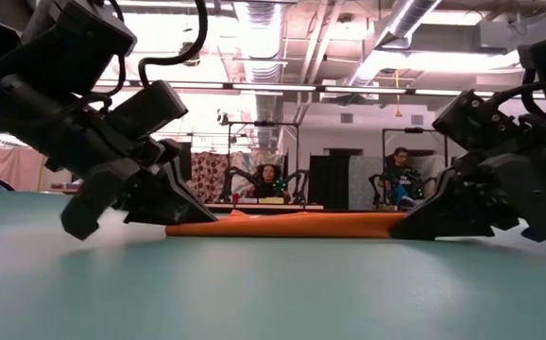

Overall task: Roll towel
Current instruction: Roll the orange towel

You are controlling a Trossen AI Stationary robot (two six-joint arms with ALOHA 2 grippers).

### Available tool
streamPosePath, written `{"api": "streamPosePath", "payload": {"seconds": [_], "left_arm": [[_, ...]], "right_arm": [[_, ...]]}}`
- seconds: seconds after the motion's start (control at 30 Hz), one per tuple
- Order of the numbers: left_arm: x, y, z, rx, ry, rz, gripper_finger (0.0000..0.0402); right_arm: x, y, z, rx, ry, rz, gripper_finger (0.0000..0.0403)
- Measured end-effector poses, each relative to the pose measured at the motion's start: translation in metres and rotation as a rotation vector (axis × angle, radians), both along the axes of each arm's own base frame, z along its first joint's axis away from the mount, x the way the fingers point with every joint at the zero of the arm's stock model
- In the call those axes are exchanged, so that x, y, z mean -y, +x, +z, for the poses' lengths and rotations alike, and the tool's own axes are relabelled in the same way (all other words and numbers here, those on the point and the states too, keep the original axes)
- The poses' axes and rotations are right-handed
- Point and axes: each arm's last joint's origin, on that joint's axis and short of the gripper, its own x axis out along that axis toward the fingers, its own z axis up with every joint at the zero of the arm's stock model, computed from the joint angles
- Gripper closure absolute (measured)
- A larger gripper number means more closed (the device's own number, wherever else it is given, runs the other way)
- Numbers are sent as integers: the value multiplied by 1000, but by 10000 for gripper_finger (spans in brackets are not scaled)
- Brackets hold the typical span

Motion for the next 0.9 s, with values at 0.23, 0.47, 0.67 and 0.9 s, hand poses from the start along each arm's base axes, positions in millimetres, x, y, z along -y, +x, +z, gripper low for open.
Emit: {"api": "streamPosePath", "payload": {"seconds": [0.23,0.47,0.67,0.9], "left_arm": [[2,3,53,201,-1,-58,401],[-10,11,59,221,50,-168,401],[-25,20,38,150,67,-197,401],[-34,27,18,134,-7,-283,401]], "right_arm": [[-7,-1,11,9,79,39,387],[-7,-1,33,14,321,71,389],[-5,-4,52,7,505,48,390],[5,-5,71,13,726,-34,391]]}}
